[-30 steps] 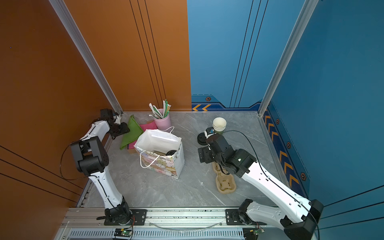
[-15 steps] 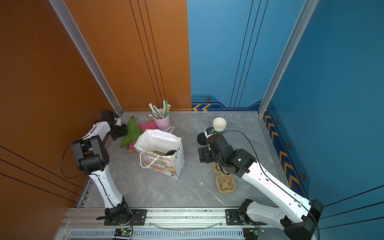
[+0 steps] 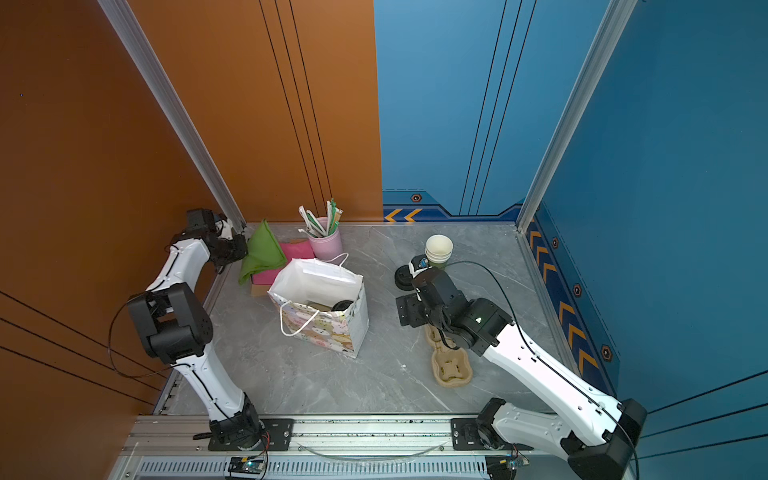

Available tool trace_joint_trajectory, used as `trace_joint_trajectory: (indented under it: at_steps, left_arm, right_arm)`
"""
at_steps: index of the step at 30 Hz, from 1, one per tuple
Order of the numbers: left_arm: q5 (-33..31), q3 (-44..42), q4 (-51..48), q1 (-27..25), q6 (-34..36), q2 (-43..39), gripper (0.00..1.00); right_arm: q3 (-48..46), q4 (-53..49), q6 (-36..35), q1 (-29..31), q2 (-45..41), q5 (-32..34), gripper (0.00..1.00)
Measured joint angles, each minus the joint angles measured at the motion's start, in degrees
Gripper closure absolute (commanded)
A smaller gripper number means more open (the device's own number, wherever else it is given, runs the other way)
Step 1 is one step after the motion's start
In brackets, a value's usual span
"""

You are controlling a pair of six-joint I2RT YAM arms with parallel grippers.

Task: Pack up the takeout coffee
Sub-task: 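Raise the green napkin off the box with the left gripper, then carry the napkin over the bag while the right gripper reaches to grasp it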

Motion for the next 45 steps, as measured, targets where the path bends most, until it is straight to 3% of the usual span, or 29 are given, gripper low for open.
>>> trace_joint_trajectory:
  at_steps: [6,18,32,45]
  left_arm:
    - [0.72,-0.04,0.35,0.0,-0.55,-6.29,1.0]
    - [4.74,-3.87,0.04,0.15,-2.99,-5.44,1.0]
    - [15.96,-4.28,0.22,-6.12,-4.46,-29.92,1.0]
    - [26.82,-8.13,4.76,-17.0,-5.07,-44.19,1.0]
  right_arm:
    - [0.0,0.02,-0.7,0.0,-0.11,-0.24,0.1]
    - [0.02,0.11,-2.27,0.5,-0.11,-1.49,0.1]
    - [9.16,7.78,-12.68,7.61,2.08,-3.48,0.09]
    - [27.54,18.88,-22.4,12.9,18.78,-7.93,0.07]
